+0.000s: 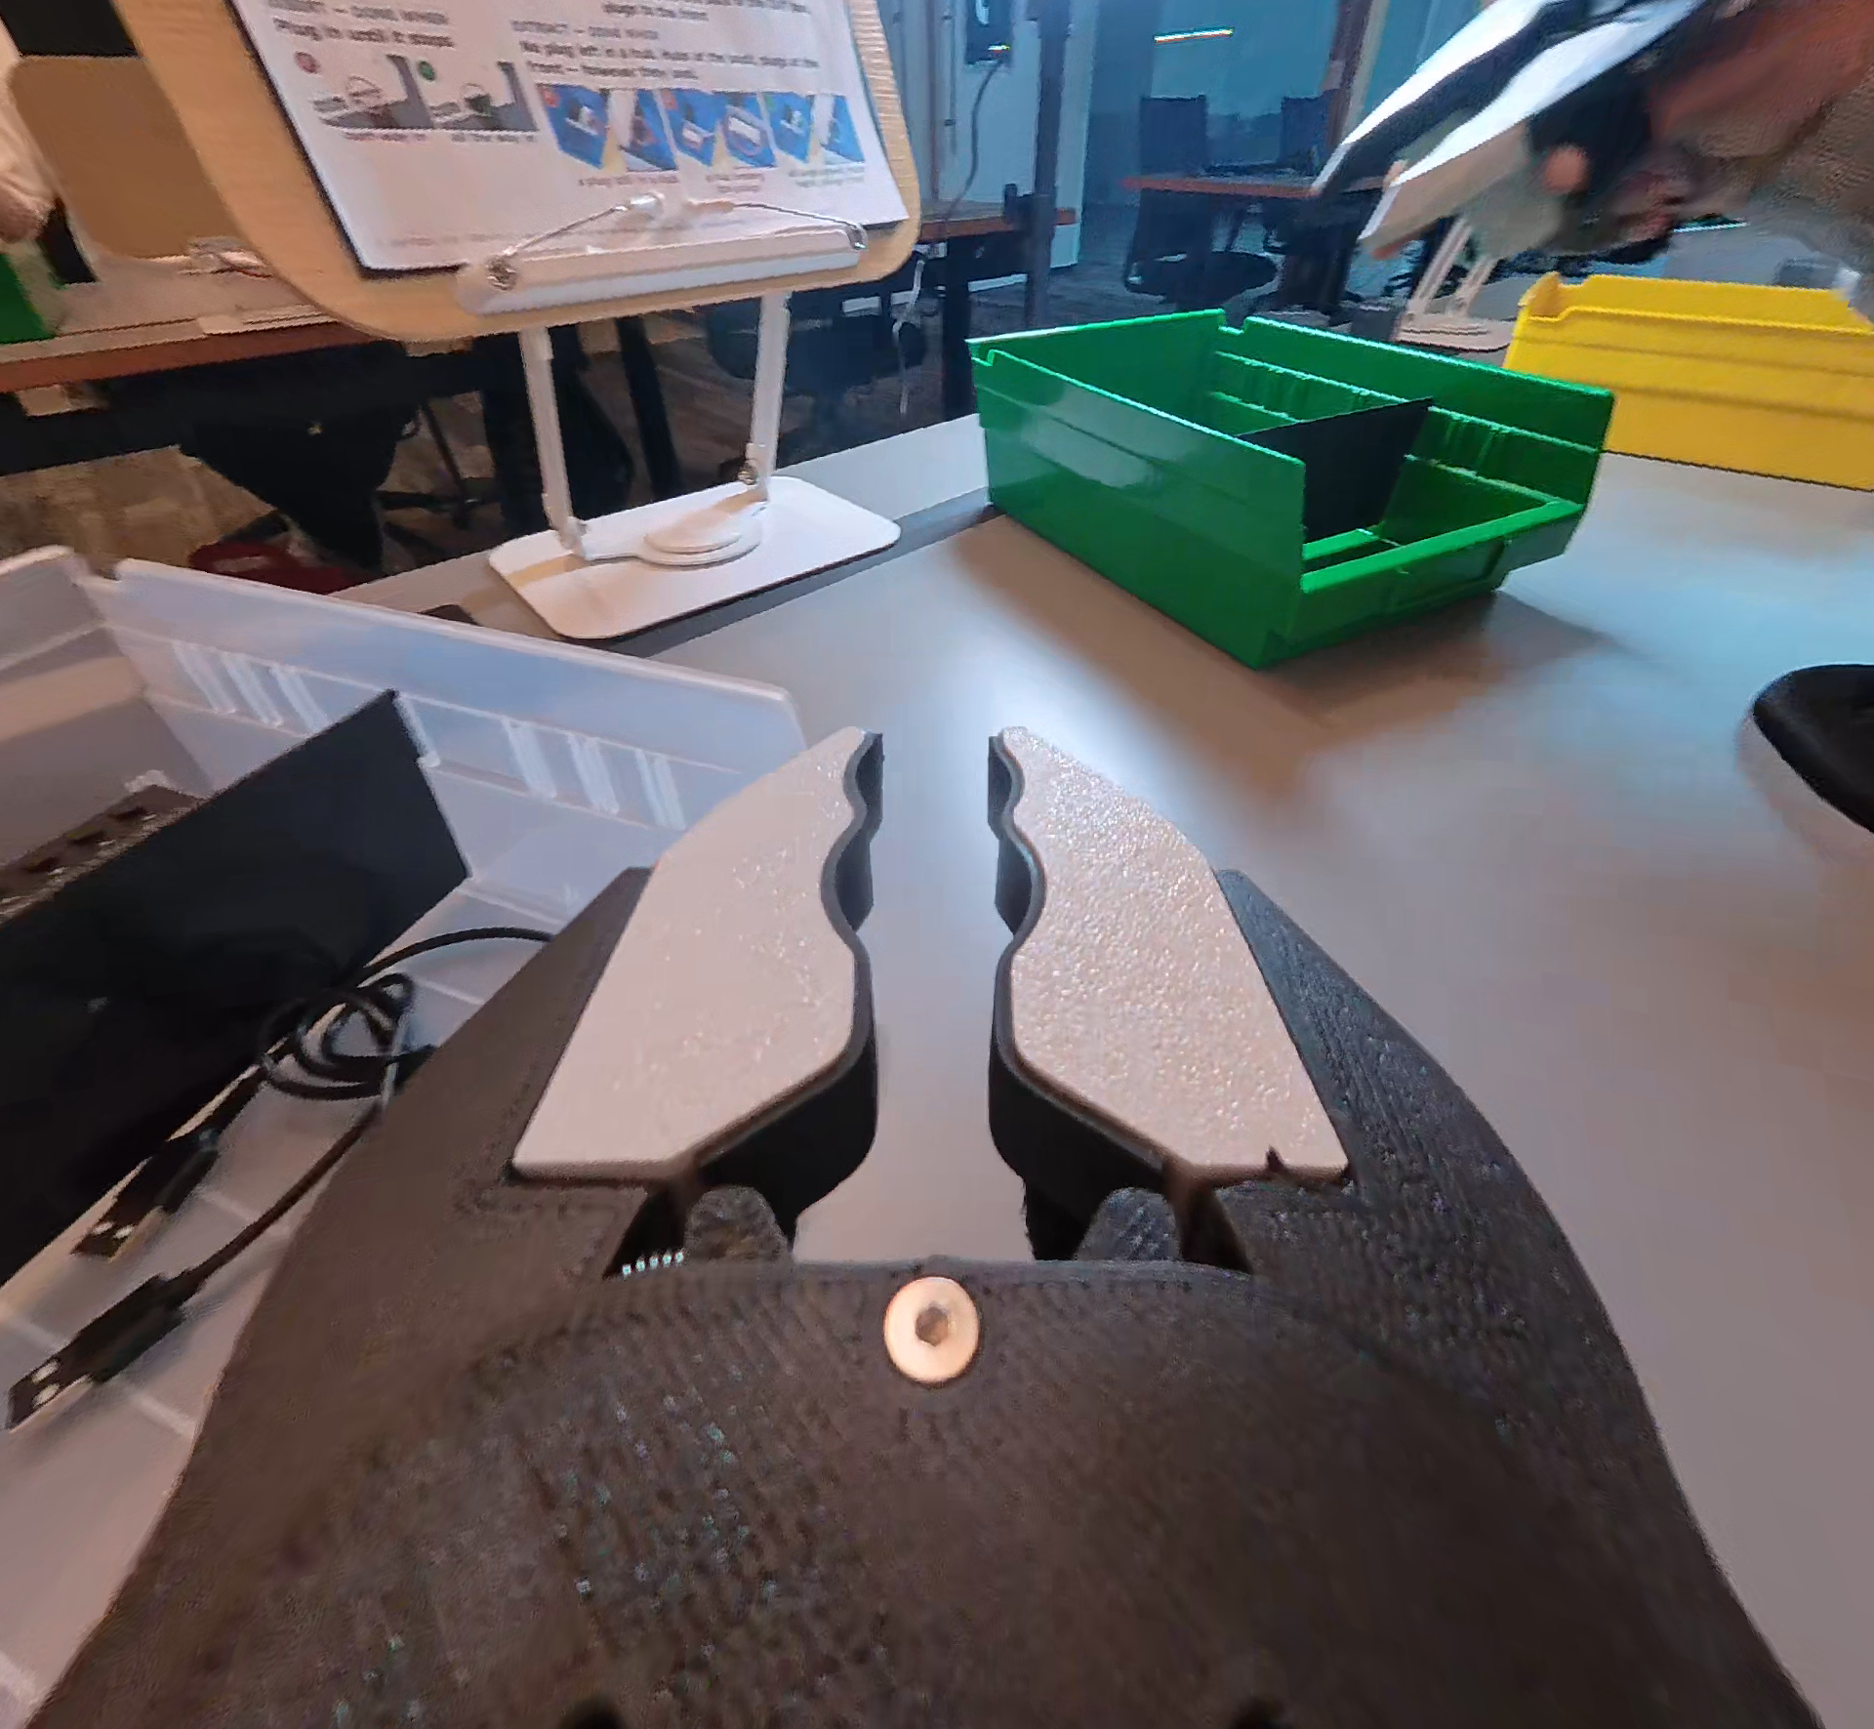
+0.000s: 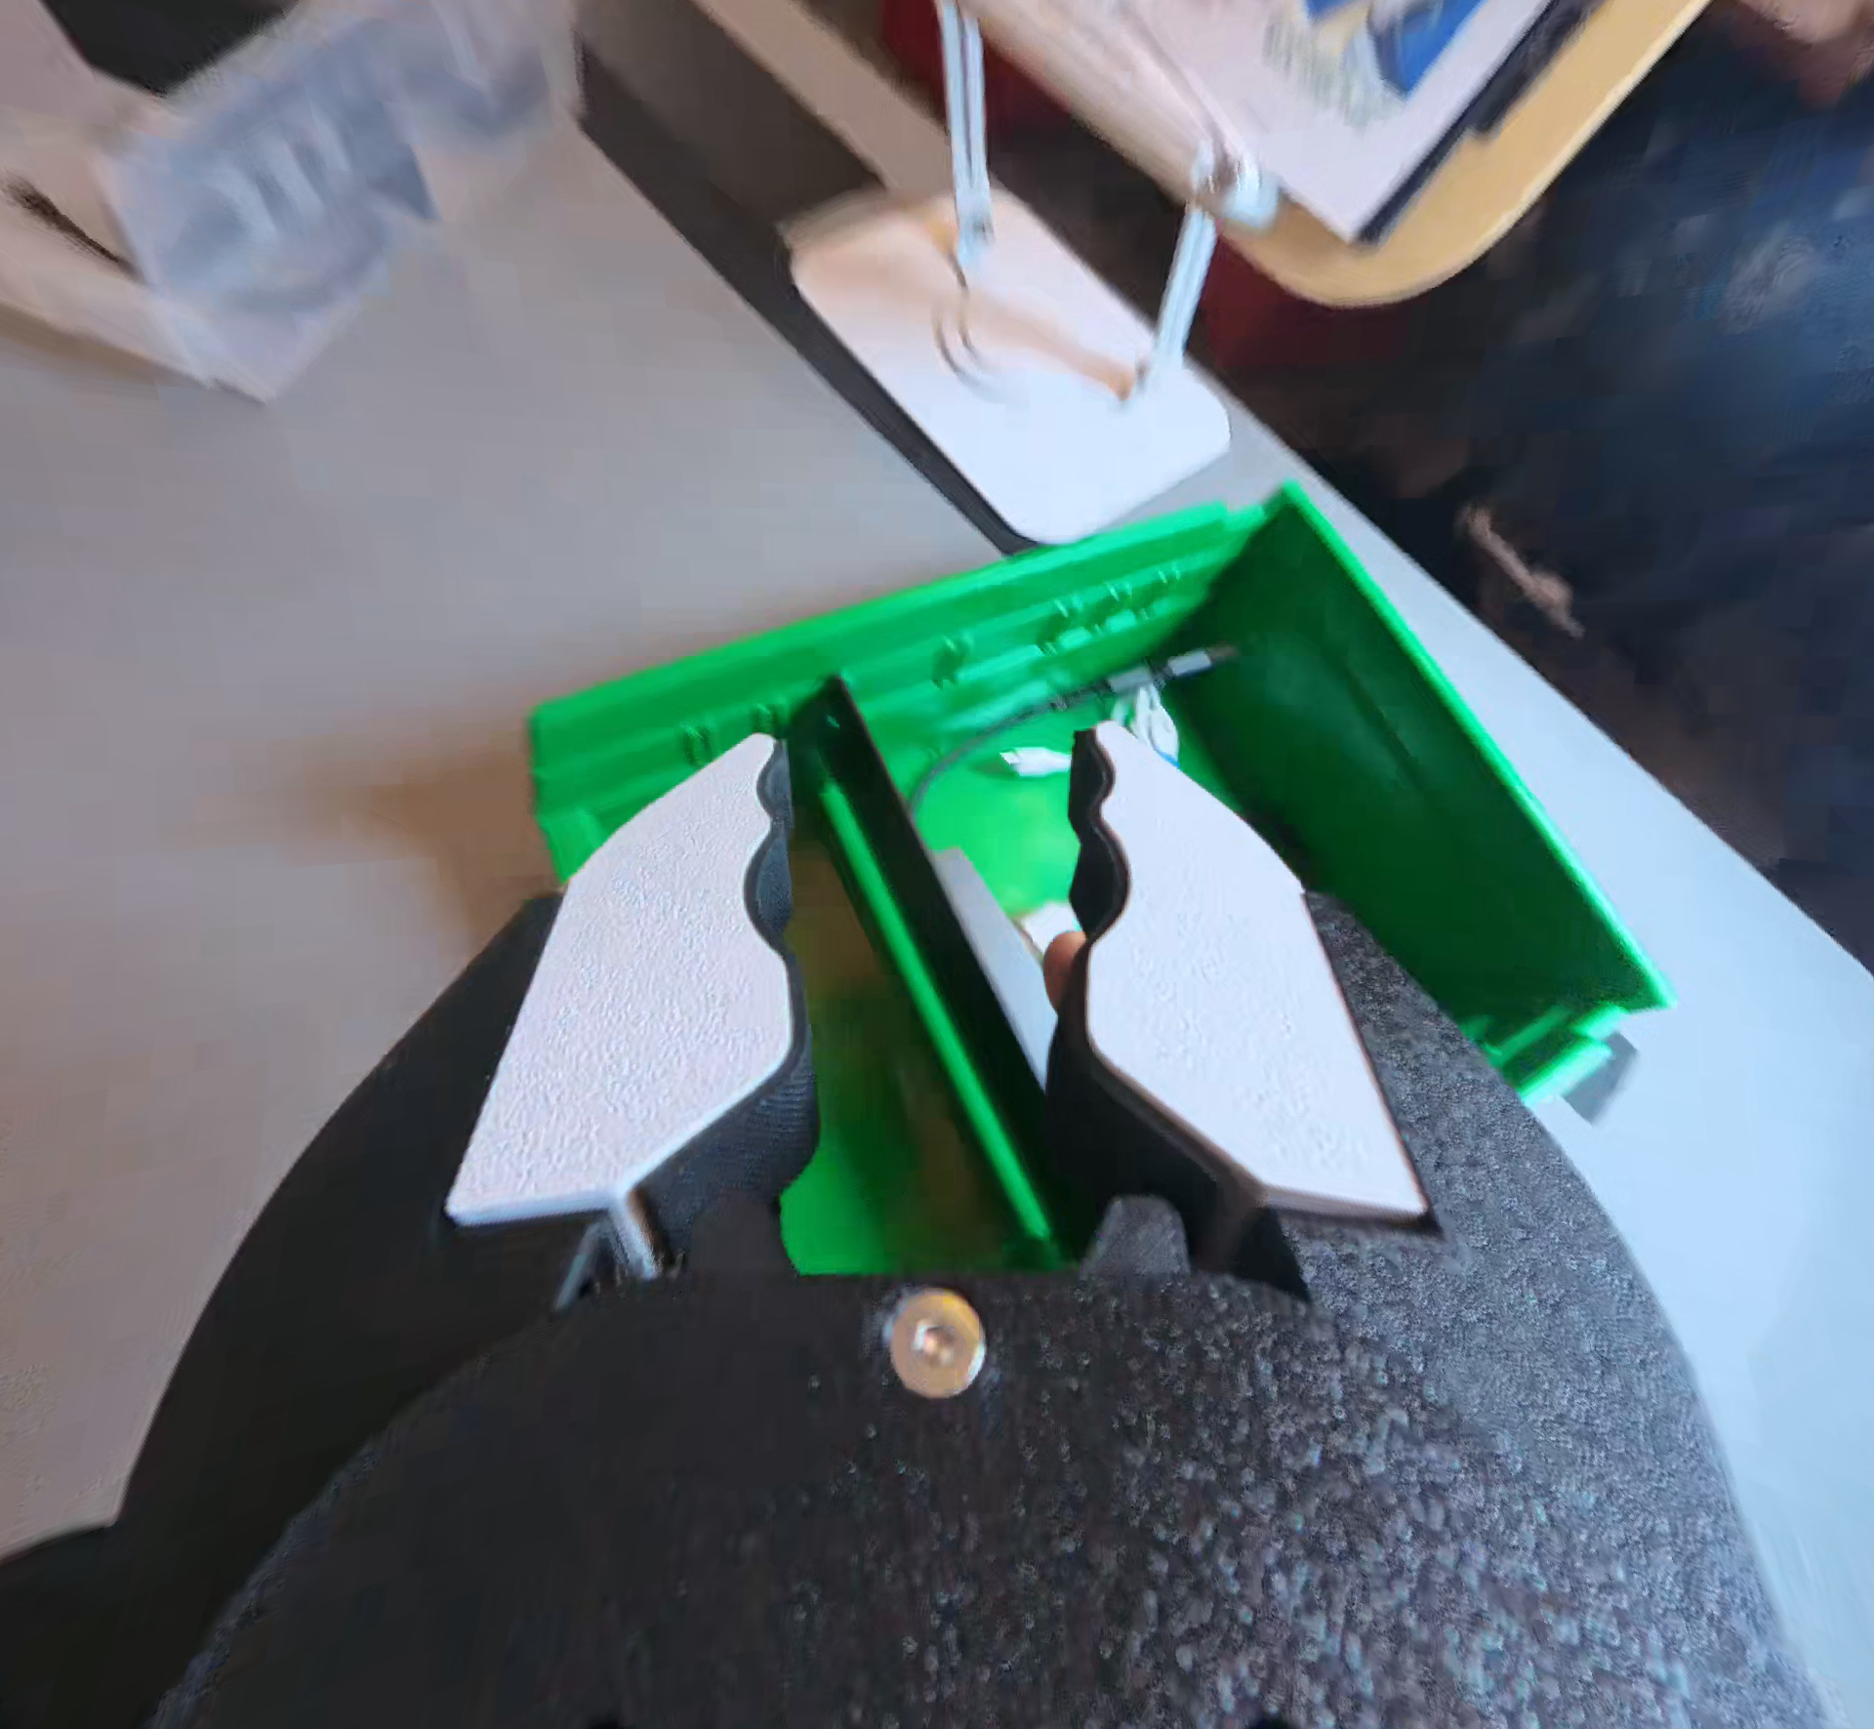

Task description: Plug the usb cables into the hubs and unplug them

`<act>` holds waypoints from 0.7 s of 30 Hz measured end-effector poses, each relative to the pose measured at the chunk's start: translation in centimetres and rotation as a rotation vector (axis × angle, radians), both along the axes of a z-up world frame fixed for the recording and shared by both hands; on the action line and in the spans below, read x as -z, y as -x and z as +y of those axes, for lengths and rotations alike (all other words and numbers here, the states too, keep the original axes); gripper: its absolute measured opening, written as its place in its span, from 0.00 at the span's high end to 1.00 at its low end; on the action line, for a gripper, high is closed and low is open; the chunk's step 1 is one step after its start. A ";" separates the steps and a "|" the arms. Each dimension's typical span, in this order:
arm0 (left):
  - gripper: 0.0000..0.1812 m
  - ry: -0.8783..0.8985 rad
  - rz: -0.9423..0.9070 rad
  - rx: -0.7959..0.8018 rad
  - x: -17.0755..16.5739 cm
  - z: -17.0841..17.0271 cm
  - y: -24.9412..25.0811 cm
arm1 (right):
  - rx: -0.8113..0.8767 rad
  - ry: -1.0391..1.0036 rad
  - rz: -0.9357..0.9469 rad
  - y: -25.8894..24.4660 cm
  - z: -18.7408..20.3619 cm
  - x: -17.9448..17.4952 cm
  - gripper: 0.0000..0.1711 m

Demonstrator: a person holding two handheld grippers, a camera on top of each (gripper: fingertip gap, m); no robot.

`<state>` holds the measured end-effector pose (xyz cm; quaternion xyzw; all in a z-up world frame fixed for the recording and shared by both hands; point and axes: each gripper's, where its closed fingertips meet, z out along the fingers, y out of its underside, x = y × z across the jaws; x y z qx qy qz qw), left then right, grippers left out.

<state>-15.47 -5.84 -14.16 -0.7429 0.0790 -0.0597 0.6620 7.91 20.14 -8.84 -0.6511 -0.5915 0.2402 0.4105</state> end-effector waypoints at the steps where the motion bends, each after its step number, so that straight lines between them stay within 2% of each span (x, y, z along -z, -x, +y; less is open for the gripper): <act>1: 0.91 -0.012 0.010 -0.022 -0.3 -0.1 0.5 | -0.015 0.005 0.082 0.0 -1.5 -0.6 0.71; 4: 0.92 -0.040 0.027 -0.088 -1.3 -0.8 2.4 | -0.048 0.053 0.229 -0.7 -5.7 0.0 0.72; 10: 0.91 -0.102 0.005 -0.192 -2.9 -2.2 6.3 | -0.132 0.181 0.258 -2.0 -12.7 6.3 0.75; 14: 0.91 -0.132 0.097 -0.252 -4.2 -2.6 8.5 | -0.136 0.194 0.251 -2.2 -13.6 8.8 0.76; 21: 0.80 0.002 0.362 -0.345 -6.9 -0.9 14.1 | -0.168 0.158 0.282 -1.3 -14.0 7.7 0.79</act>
